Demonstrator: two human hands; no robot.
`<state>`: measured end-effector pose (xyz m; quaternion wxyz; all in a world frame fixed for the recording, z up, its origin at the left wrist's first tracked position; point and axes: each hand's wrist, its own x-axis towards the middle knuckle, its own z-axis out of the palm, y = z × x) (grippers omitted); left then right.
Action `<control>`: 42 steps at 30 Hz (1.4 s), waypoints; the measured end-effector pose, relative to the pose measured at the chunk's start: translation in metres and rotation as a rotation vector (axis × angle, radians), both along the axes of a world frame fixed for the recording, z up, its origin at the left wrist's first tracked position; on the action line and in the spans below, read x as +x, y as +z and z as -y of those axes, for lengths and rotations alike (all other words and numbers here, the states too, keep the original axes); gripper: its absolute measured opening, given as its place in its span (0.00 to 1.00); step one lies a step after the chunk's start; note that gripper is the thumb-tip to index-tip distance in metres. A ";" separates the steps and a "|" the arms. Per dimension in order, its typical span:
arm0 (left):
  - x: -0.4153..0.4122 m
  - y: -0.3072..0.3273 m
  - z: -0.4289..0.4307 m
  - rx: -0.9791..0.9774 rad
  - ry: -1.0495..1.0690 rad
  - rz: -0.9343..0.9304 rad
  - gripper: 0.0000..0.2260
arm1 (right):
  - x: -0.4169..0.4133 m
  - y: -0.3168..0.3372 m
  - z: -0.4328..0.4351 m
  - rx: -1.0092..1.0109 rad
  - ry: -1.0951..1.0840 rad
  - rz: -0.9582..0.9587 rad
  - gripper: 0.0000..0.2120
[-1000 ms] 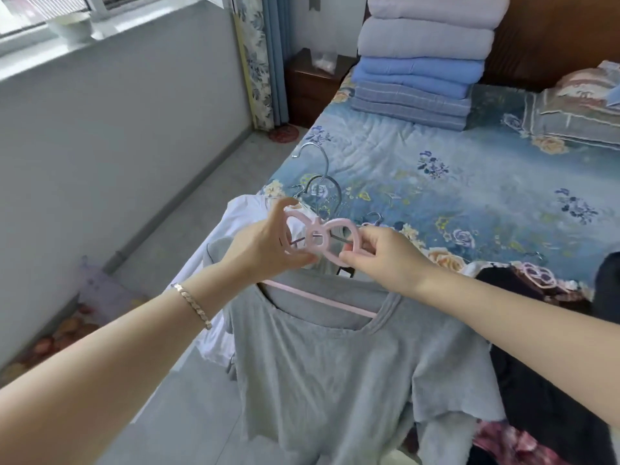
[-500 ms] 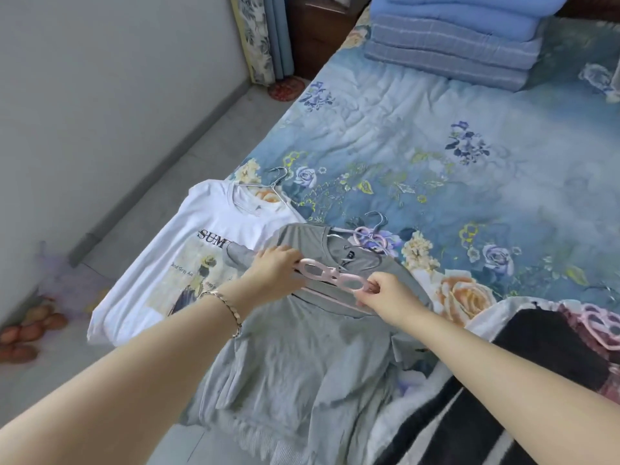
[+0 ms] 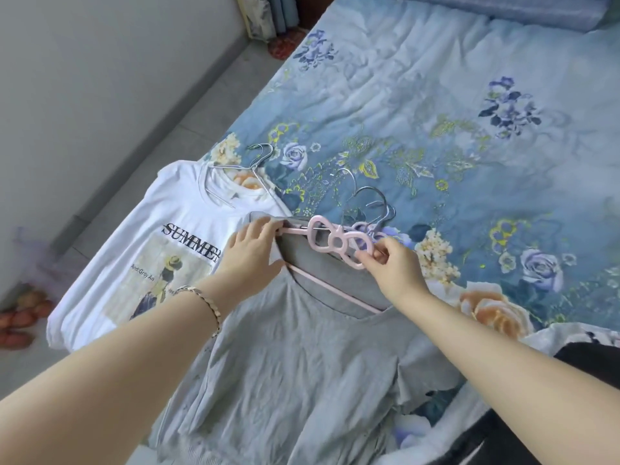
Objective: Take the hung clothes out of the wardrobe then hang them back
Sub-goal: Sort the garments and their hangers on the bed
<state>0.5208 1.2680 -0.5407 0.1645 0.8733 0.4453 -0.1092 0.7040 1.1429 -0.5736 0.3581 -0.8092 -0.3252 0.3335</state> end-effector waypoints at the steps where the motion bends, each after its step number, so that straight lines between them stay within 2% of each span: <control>1: -0.002 -0.007 0.001 0.001 0.018 -0.038 0.28 | 0.009 -0.010 -0.008 -0.004 0.000 0.007 0.09; 4: -0.005 -0.030 0.008 -0.022 0.072 -0.099 0.28 | 0.036 -0.041 -0.024 -0.081 0.013 0.038 0.09; 6: -0.005 -0.042 0.016 -0.066 0.103 -0.107 0.28 | 0.049 -0.063 -0.026 -0.181 0.017 0.072 0.16; 9: -0.004 -0.055 0.026 -0.118 0.100 -0.126 0.24 | 0.052 -0.084 -0.015 -0.435 0.041 0.235 0.25; 11: -0.002 -0.057 0.030 -0.167 0.103 -0.154 0.16 | 0.041 -0.087 -0.003 -0.522 0.097 0.268 0.22; 13: -0.001 -0.053 0.035 -0.233 0.141 -0.181 0.10 | 0.024 -0.081 0.010 -0.549 0.207 0.213 0.16; 16: 0.001 -0.041 0.046 -0.307 0.128 -0.224 0.09 | -0.004 -0.058 0.035 -0.647 0.369 0.048 0.11; 19: 0.002 -0.020 0.061 -0.334 0.069 -0.230 0.08 | -0.029 -0.031 0.065 -0.744 0.447 0.013 0.08; 22: 0.000 0.005 0.083 -0.357 0.013 -0.190 0.08 | -0.046 -0.001 0.102 -0.732 0.385 -0.011 0.10; 25: -0.003 0.031 0.116 -0.348 -0.095 -0.163 0.10 | -0.060 0.033 0.149 -0.724 0.276 -0.052 0.17; 30: 0.004 0.065 0.187 -0.356 -0.287 -0.130 0.12 | -0.070 0.080 0.233 -0.739 0.127 -0.053 0.12; 35: 0.034 0.096 0.266 -0.227 -0.609 -0.201 0.15 | -0.059 0.116 0.327 -0.784 0.010 -0.023 0.14; 38: 0.063 0.094 0.304 -0.109 -0.979 -0.282 0.15 | -0.039 0.122 0.385 -0.829 -0.029 -0.027 0.14; 39: 0.076 0.091 0.319 -0.172 -0.969 -0.307 0.14 | -0.029 0.121 0.405 -0.839 -0.039 -0.033 0.14; 41: 0.105 0.086 0.343 -0.320 -0.739 -0.099 0.11 | -0.007 0.115 0.439 -0.845 -0.058 -0.036 0.13; 42: 0.121 0.085 0.356 -0.301 -0.682 -0.041 0.10 | 0.006 0.109 0.457 -0.843 -0.077 -0.024 0.12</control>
